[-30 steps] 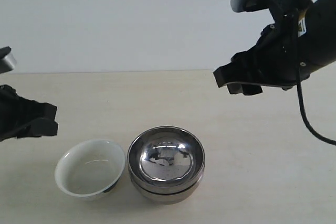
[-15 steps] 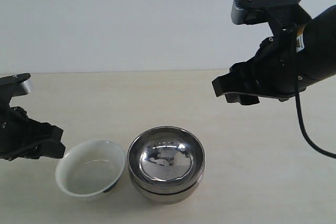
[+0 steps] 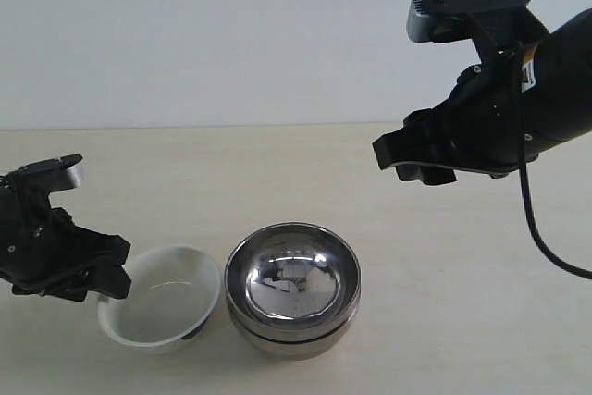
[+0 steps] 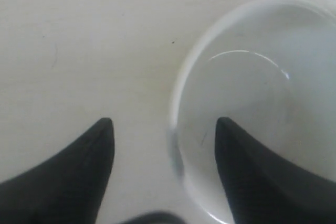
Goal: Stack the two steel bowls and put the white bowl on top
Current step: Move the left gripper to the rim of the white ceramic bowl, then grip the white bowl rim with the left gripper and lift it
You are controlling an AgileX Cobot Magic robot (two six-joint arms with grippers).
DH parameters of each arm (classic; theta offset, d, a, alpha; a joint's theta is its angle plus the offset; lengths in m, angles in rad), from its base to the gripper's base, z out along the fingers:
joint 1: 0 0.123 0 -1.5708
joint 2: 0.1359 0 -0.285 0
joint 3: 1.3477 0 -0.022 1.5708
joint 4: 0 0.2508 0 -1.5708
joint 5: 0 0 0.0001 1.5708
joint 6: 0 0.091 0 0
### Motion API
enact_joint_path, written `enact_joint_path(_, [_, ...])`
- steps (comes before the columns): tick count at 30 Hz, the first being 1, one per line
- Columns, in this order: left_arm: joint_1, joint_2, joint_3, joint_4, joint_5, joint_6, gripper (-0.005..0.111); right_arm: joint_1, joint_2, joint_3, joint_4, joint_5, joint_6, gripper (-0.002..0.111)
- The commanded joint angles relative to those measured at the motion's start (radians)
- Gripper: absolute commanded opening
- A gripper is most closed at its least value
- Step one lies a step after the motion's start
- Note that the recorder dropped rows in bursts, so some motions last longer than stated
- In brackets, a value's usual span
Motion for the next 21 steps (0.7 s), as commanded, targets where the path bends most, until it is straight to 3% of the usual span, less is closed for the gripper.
enact_joint_path(1, [0.004, 0.021, -0.005, -0.009, -0.010, 0.006, 0.054, -0.001, -0.010, 0.000, -0.004, -0.012, 0.001, 0.051])
enact_joint_path(10, [0.004, 0.063, -0.005, -0.038, -0.017, 0.006, 0.050, -0.001, -0.010, 0.000, -0.004, -0.014, 0.001, 0.051])
enact_joint_path(17, [0.004, 0.070, -0.005, -0.056, -0.041, 0.006, 0.020, -0.001, -0.010, 0.000, -0.004, -0.012, 0.001, 0.051])
enact_joint_path(21, [0.004, 0.072, -0.005, -0.058, -0.049, 0.011, 0.008, -0.001, -0.010, 0.000, -0.002, -0.008, 0.001, 0.051])
